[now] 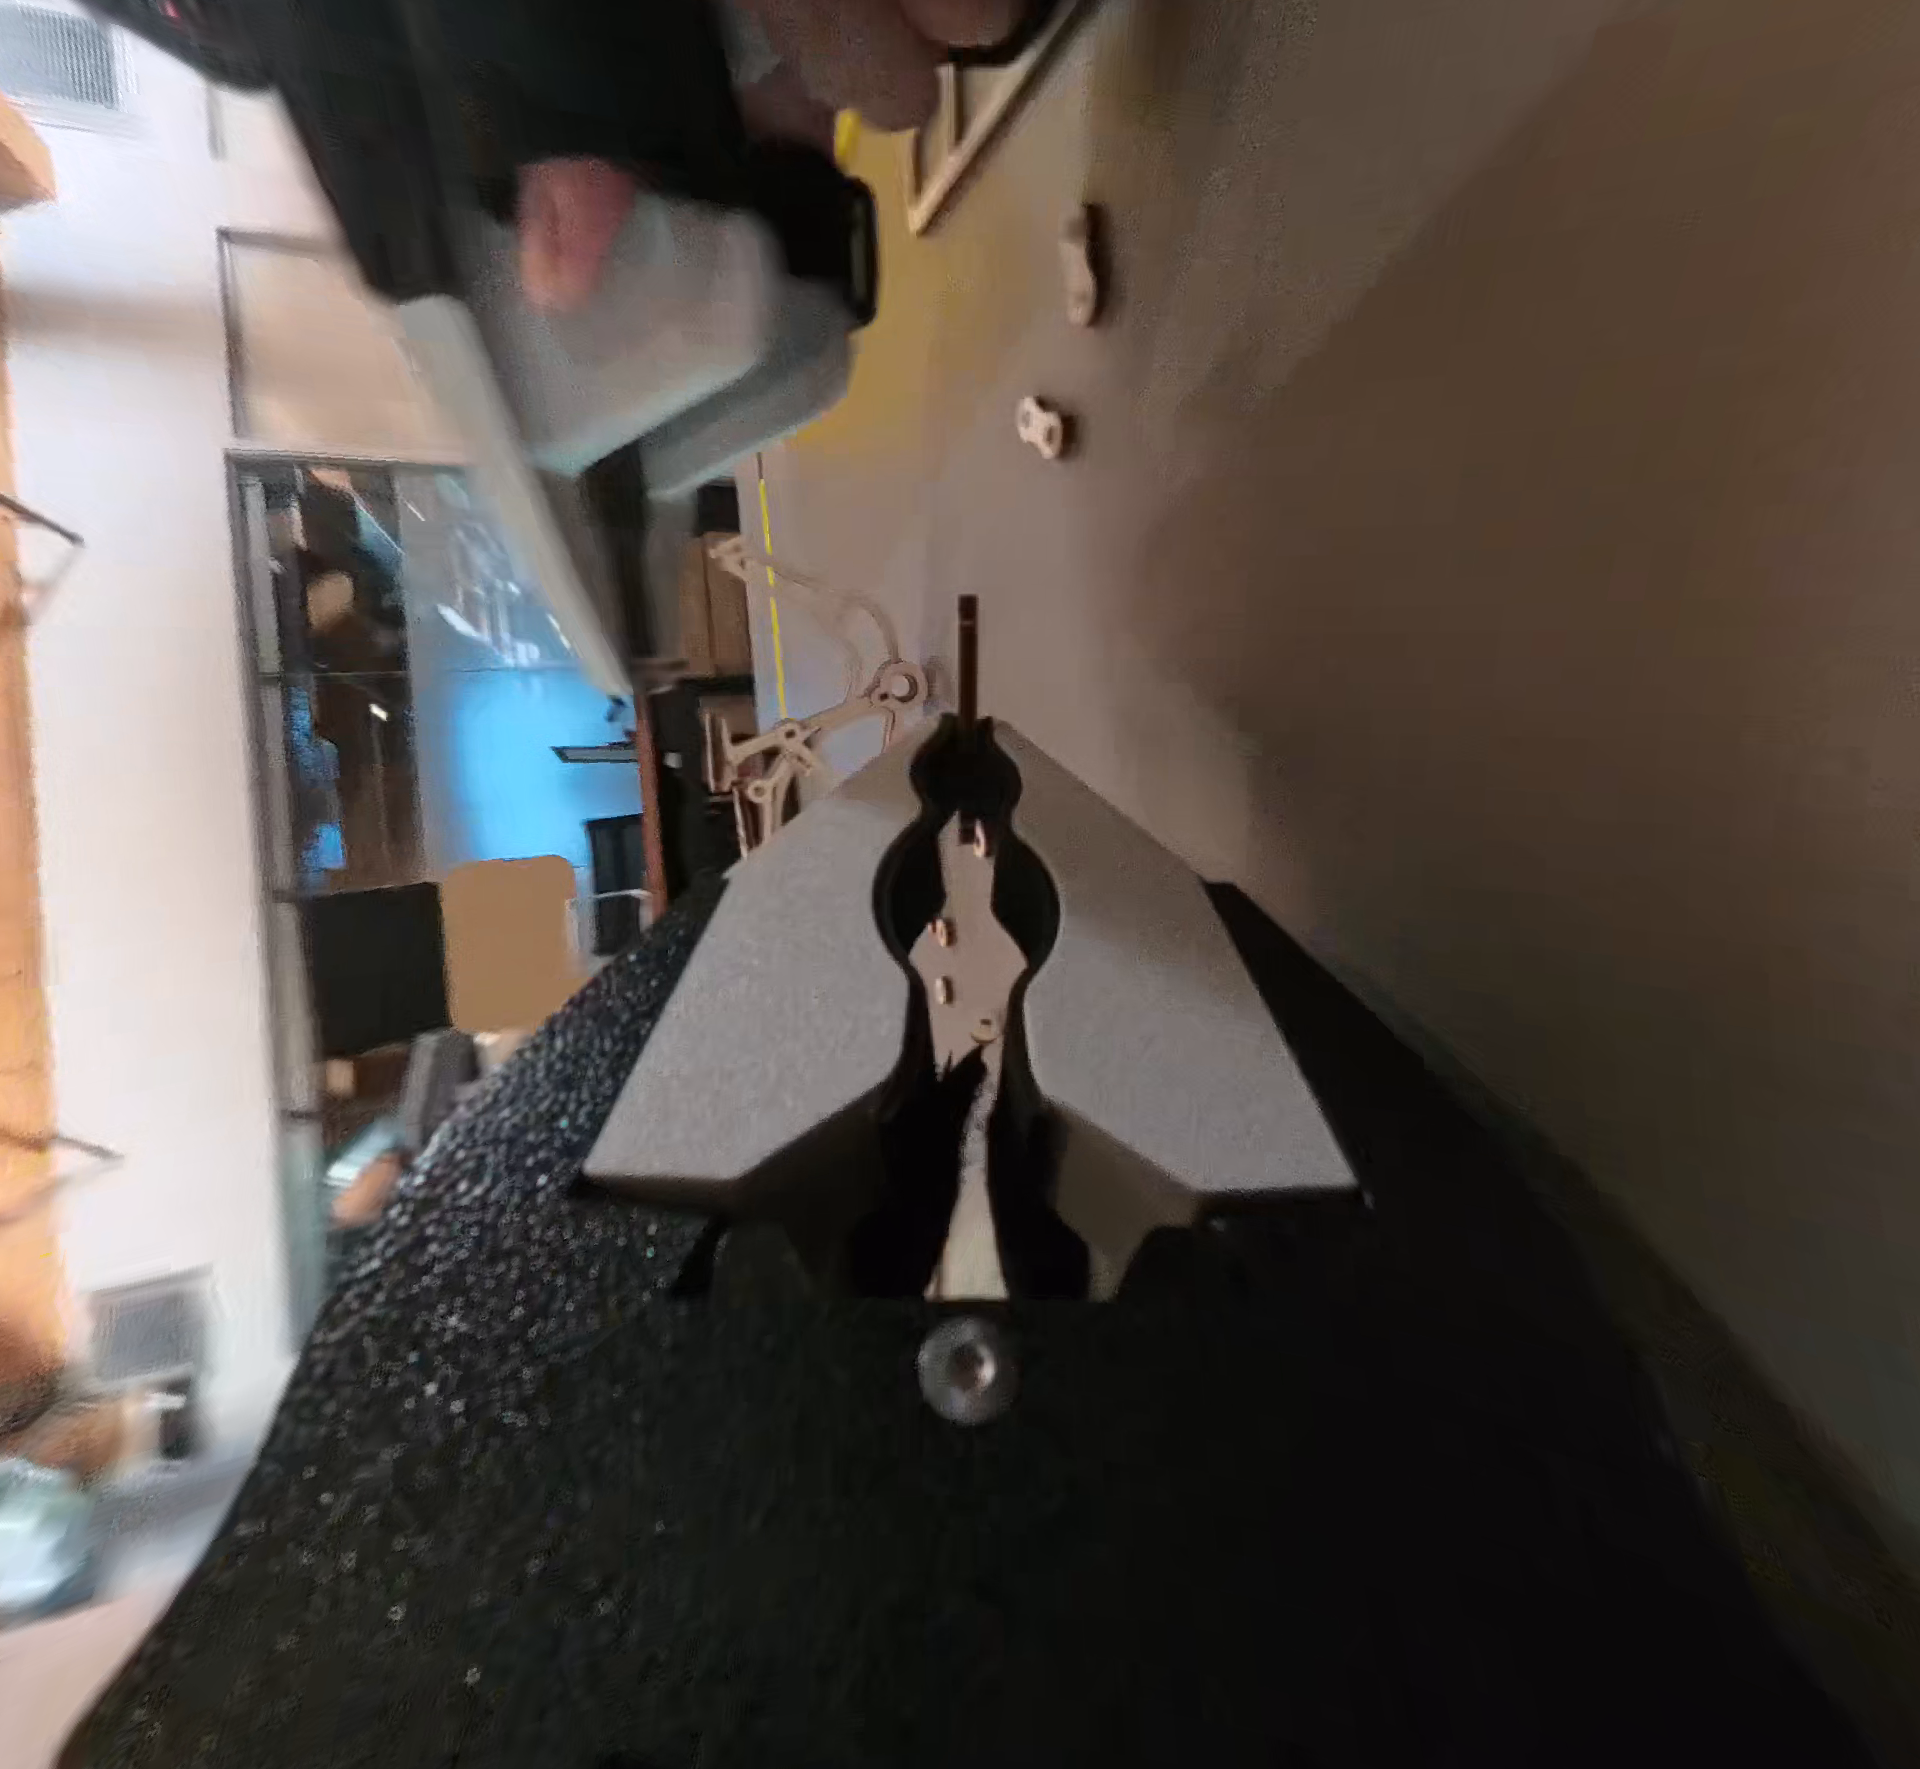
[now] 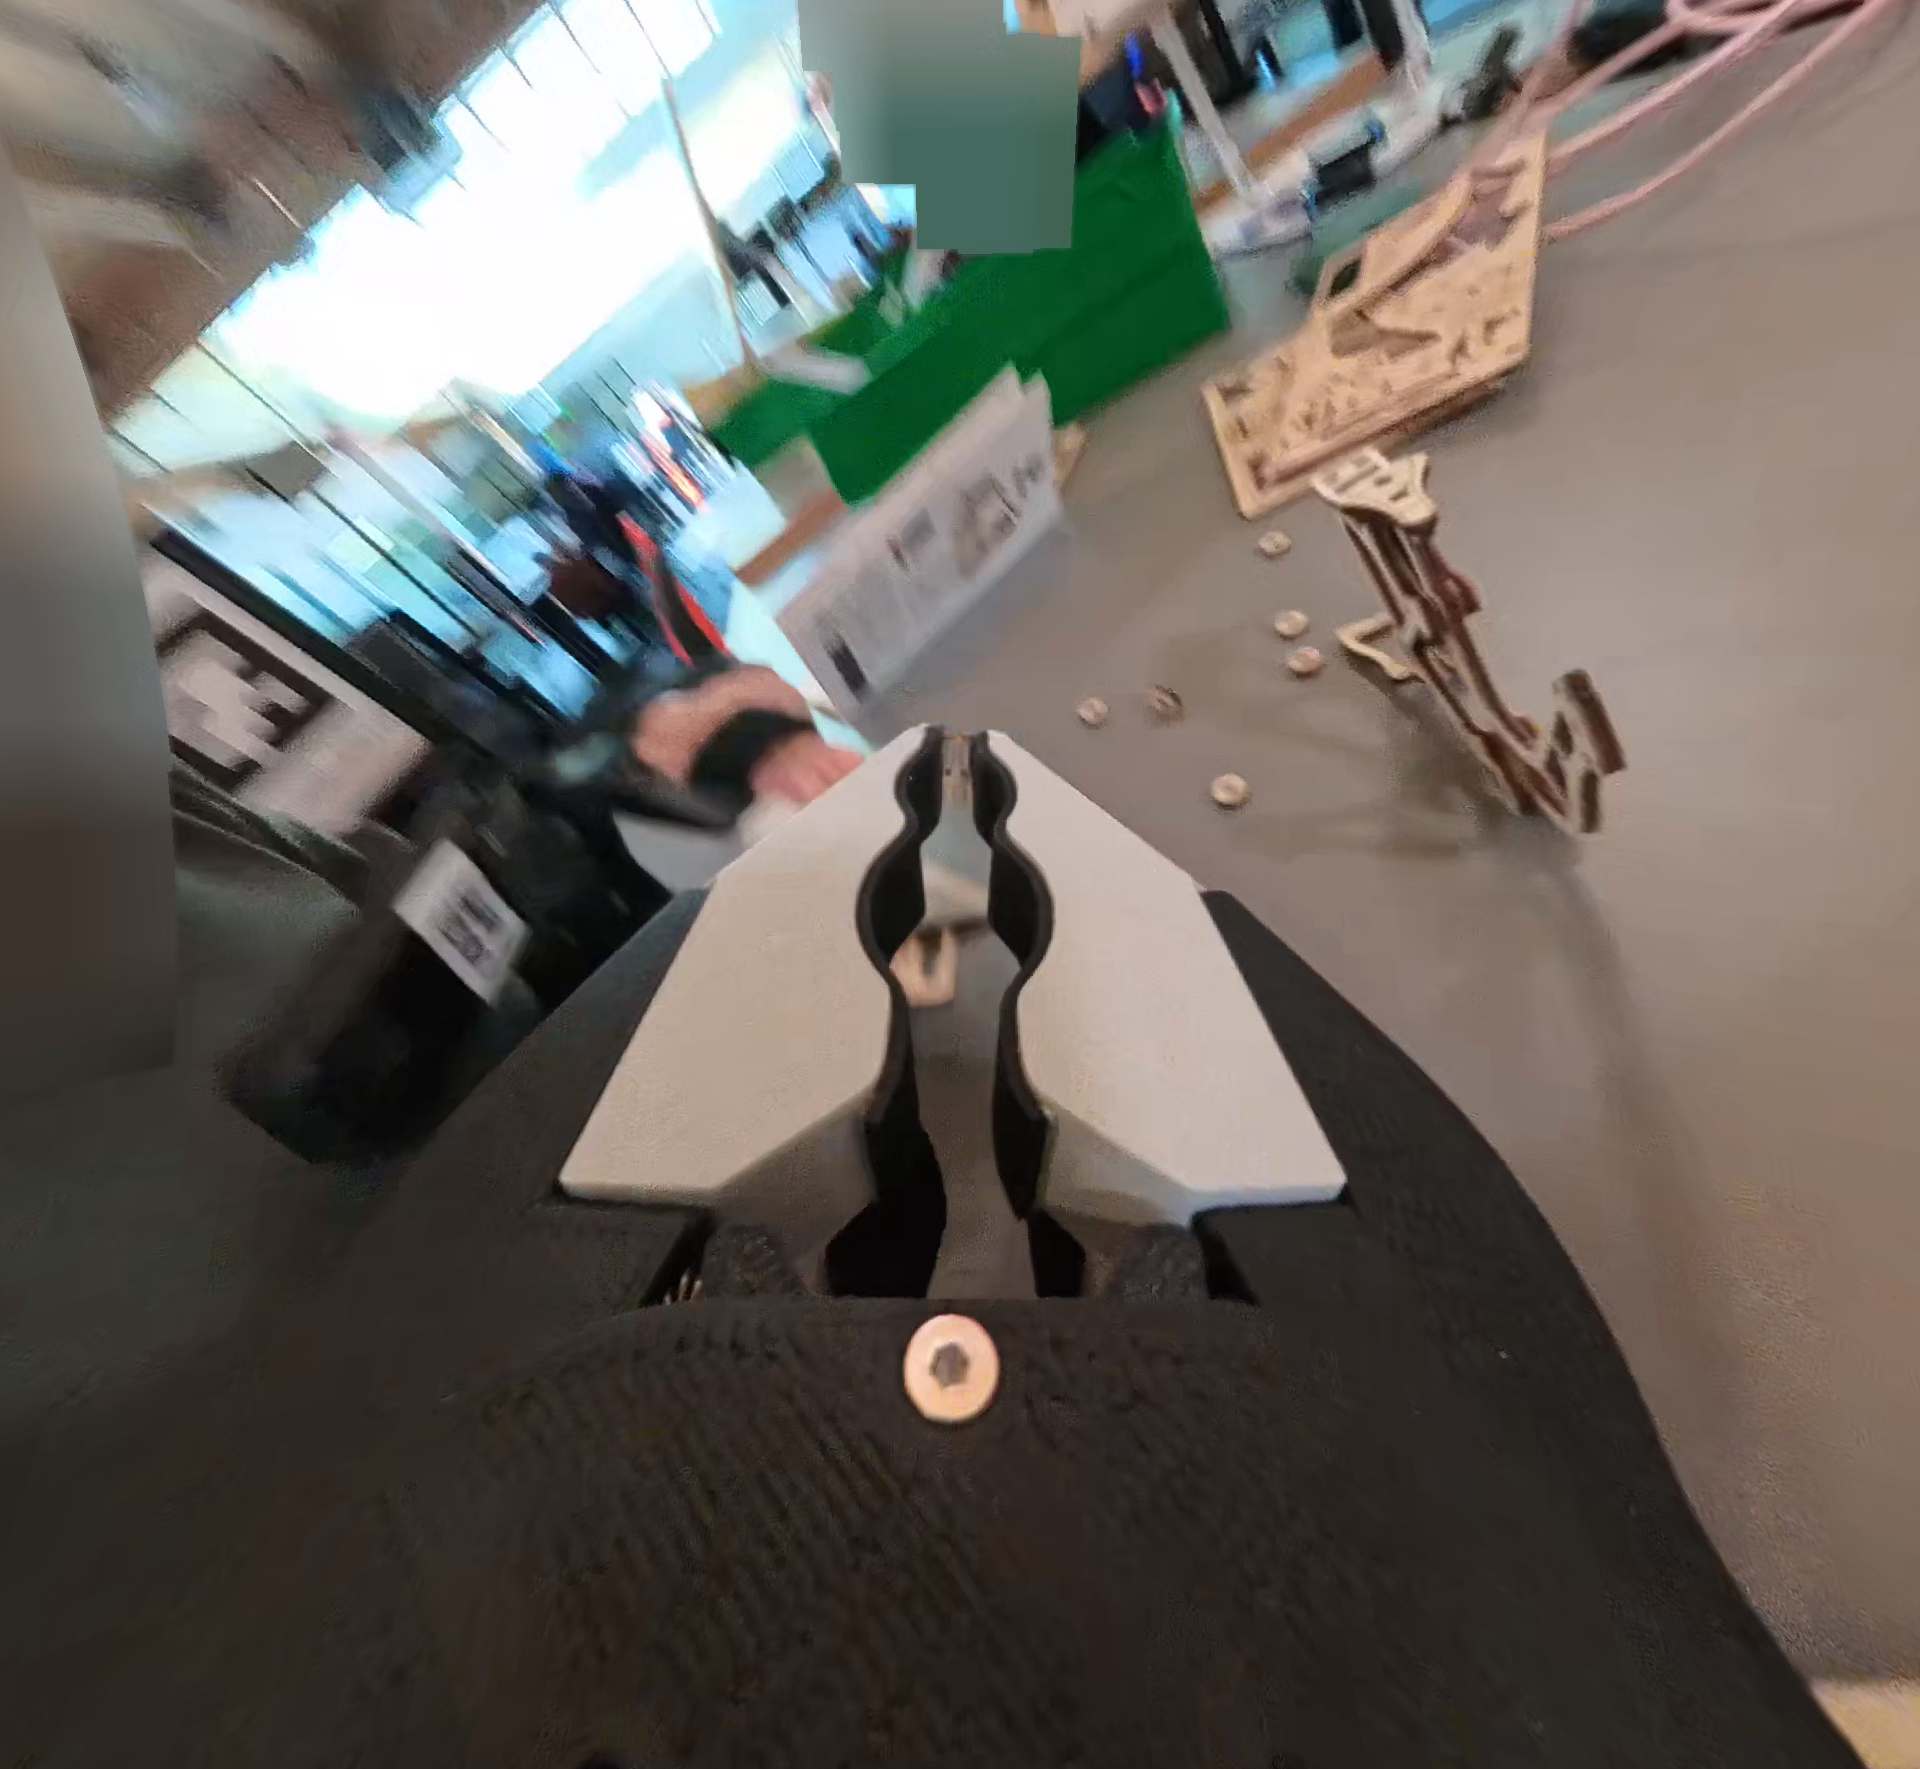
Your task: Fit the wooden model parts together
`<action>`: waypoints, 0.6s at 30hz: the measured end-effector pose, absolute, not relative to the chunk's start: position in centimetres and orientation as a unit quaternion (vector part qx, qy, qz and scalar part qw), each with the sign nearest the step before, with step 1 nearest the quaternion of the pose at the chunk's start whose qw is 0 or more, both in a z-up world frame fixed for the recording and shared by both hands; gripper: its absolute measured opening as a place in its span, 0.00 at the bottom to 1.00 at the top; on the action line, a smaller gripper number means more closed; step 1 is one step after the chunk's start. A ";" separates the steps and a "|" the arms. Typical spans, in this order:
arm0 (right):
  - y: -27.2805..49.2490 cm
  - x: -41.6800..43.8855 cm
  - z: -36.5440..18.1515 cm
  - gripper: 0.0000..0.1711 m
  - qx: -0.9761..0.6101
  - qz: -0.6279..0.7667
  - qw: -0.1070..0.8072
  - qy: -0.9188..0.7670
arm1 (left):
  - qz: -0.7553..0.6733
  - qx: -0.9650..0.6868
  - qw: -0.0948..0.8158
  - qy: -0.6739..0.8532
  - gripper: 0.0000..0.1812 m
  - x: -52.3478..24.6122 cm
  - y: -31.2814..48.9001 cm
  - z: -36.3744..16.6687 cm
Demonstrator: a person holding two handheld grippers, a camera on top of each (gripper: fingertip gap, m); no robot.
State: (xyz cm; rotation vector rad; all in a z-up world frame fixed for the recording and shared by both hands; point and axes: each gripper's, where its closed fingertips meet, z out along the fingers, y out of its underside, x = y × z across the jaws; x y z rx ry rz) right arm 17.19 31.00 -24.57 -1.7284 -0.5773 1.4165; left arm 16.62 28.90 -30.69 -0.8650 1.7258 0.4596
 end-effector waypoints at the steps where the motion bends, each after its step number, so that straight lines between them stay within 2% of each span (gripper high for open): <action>1: 31.0 17.2 -25.4 0.02 -0.707 0.517 0.407 -0.260 | 0.172 -0.395 0.557 0.710 0.00 16.4 29.3 -30.1; 3: 31.3 17.8 -26.9 0.02 -0.745 0.424 0.407 -0.316 | 0.164 -0.444 0.563 0.678 0.00 15.2 31.0 -29.4; 7: 32.0 20.0 -30.3 0.02 -0.804 0.238 0.339 -0.427 | 0.150 -0.469 0.571 0.657 0.00 14.8 31.6 -29.0; 9: 32.3 20.4 -31.2 0.02 -0.812 0.188 0.305 -0.460 | 0.153 -0.472 0.574 0.651 0.00 14.7 31.8 -28.9; 11: 32.7 20.7 -31.9 0.04 -0.816 0.154 0.282 -0.481 | 0.146 -0.479 0.579 0.644 0.00 14.6 31.8 -28.6; 14: 33.5 19.8 -31.3 0.08 -0.808 0.161 0.303 -0.479 | 0.140 -0.489 0.581 0.635 0.00 14.3 32.0 -28.5; 15: 33.7 19.5 -30.9 0.18 -0.806 0.169 0.314 -0.473 | 0.136 -0.491 0.583 0.633 0.00 14.4 32.0 -28.4; 18: 33.5 19.6 -30.6 0.19 -0.805 0.183 0.318 -0.467 | 0.129 -0.495 0.581 0.633 0.00 14.5 32.0 -28.4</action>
